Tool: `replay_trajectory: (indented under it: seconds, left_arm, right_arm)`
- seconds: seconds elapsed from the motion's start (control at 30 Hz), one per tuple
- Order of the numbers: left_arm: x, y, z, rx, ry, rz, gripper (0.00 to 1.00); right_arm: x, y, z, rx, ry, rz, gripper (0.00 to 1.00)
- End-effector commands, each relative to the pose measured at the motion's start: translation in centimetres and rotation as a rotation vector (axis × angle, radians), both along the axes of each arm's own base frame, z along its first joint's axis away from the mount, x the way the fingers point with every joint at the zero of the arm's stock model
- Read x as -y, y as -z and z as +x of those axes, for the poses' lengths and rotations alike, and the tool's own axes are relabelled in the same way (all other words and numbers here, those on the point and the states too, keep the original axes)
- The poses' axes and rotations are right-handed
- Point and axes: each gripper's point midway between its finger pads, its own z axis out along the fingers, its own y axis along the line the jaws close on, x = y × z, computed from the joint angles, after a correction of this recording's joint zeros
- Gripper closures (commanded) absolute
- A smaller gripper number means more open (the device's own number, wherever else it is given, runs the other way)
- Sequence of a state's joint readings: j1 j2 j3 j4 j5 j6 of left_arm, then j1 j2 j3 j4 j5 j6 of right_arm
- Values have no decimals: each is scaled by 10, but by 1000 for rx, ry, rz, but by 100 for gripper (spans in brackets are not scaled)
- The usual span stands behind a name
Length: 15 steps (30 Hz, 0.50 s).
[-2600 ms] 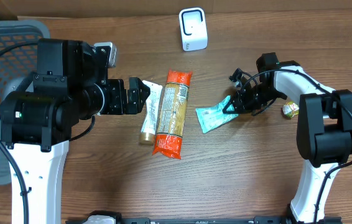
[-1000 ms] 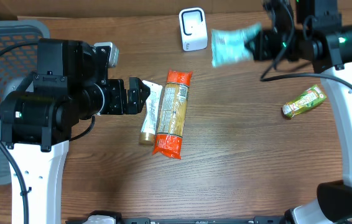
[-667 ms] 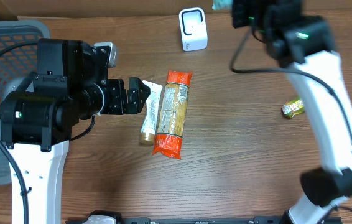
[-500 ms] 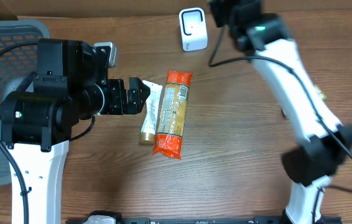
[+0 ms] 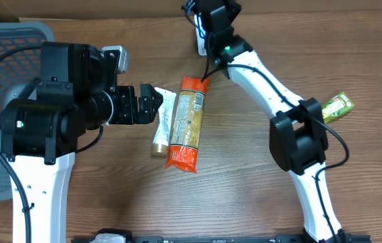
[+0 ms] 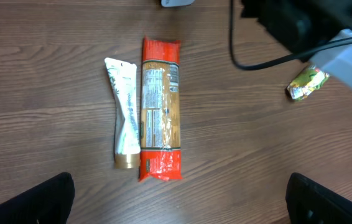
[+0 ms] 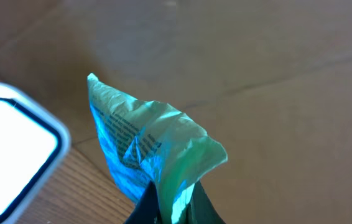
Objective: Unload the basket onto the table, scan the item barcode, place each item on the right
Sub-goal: 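Raise the teal pouch to the white scanner with the right gripper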
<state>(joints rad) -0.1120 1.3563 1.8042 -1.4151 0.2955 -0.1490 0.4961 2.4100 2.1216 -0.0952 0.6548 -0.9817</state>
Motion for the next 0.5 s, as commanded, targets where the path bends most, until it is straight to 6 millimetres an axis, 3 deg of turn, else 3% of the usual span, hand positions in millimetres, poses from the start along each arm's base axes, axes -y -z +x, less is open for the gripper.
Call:
replay_trajectory:
  seconds: [0.0,0.17,0.47]
  left_arm:
    - [4,-1,0,8,30,5,0]
    - [4,-1,0,8,30,5,1]
    - [4,-1,0,8,30,5,0]
  right_arm:
    - [-11,9,-1,-8,-18,-86,96]
    - [-21,24,-5,-37,-37,-112,96]
    - [-18,23,-8,-33,-6,-132,96]
